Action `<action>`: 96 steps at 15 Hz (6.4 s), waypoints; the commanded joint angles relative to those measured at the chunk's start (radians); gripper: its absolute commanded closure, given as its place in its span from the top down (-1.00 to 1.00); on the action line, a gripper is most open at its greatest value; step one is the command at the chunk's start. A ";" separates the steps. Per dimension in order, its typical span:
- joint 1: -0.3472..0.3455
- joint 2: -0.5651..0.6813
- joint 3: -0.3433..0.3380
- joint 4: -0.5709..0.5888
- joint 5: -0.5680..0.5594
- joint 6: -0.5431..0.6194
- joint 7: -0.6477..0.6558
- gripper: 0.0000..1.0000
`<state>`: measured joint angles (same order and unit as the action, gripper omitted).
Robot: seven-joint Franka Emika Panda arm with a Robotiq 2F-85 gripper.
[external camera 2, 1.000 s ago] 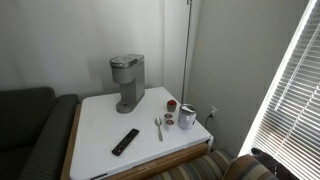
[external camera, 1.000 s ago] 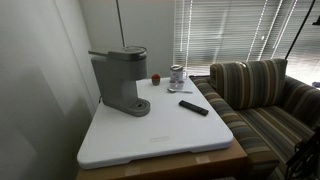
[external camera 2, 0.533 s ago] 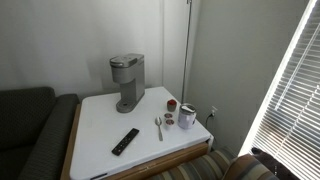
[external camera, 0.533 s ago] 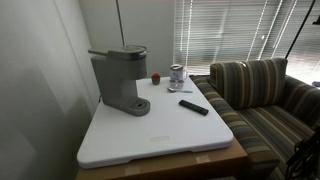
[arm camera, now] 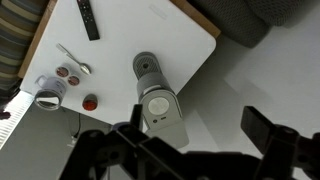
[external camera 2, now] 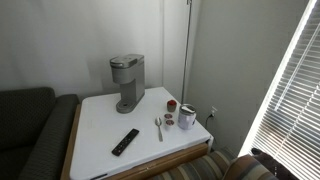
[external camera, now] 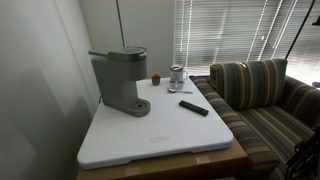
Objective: Push the button to open the chamber of the coffee machine
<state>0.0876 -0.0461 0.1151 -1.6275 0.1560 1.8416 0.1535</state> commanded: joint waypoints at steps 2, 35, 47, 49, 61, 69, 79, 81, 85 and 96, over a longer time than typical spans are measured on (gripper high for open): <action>0.008 0.252 -0.004 0.275 -0.014 -0.071 -0.047 1.00; 0.120 0.974 -0.017 1.110 -0.196 -0.297 -0.217 0.50; 0.117 0.986 -0.012 1.079 -0.193 -0.277 -0.210 -0.70; 0.113 0.997 -0.011 1.085 -0.188 -0.265 -0.209 -0.87; 0.108 1.091 -0.012 1.115 -0.186 -0.206 -0.203 -1.00; 0.107 1.108 -0.014 1.106 -0.191 -0.160 -0.205 -1.00; 0.097 1.150 -0.014 1.111 -0.181 -0.200 -0.189 -1.00; 0.098 1.150 -0.017 1.118 -0.183 -0.194 -0.176 -1.00; 0.102 1.151 -0.018 1.119 -0.187 -0.199 -0.161 -1.00; 0.107 1.212 -0.025 1.230 -0.162 -0.564 -0.201 -1.00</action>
<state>0.1970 1.0984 0.1019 -0.4632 -0.0226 1.3814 -0.0220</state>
